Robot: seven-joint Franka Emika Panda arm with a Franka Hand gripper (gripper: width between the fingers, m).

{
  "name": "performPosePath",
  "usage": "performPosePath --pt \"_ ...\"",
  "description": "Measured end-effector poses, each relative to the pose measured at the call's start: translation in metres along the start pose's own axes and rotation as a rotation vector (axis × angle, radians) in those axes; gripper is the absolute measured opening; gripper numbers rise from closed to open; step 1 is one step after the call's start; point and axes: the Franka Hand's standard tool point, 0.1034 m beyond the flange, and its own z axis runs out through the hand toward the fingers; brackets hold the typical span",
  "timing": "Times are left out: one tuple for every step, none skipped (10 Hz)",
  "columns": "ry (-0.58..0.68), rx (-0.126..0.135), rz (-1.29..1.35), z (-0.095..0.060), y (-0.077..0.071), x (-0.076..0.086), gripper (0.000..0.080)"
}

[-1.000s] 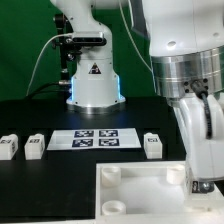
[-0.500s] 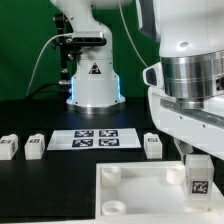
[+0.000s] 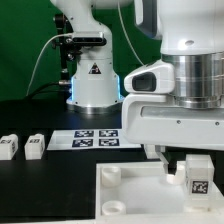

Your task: Assemble one leg

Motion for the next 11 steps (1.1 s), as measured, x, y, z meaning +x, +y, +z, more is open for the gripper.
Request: performPosePath --pt "0.003 0.001 -0.095 -0.0011 0.0010 0.0020 0.0649" --pt "0.001 0.004 -0.076 -0.0004 0.0005 0.0013 0.0649" --pt "0.001 0.004 -0.050 -0.0003 0.0002 0.0012 0.0547" --pt "0.001 0.004 -0.055 -0.0003 0.0005 0.0013 0.0363" --pt "0.000 0.005 -0.034 -0.0002 0.0002 0.0011 0.0363" --pt "0.000 0.007 0.116 -0.0003 0.0006 0.0015 0.0294" --pt "-0.002 0.010 0.228 -0.0001 0.0009 0.0015 0.0294" --pt "-0.003 0.013 0.345 0.0002 0.0014 0.0018 0.0294" --pt "0.005 0.020 0.500 0.0006 0.0017 0.0027 0.0294" --pt "0.011 0.028 0.689 0.0010 0.0019 0.0026 0.0294" --pt "0.023 0.042 0.874 0.0013 0.0018 0.0015 0.0294"
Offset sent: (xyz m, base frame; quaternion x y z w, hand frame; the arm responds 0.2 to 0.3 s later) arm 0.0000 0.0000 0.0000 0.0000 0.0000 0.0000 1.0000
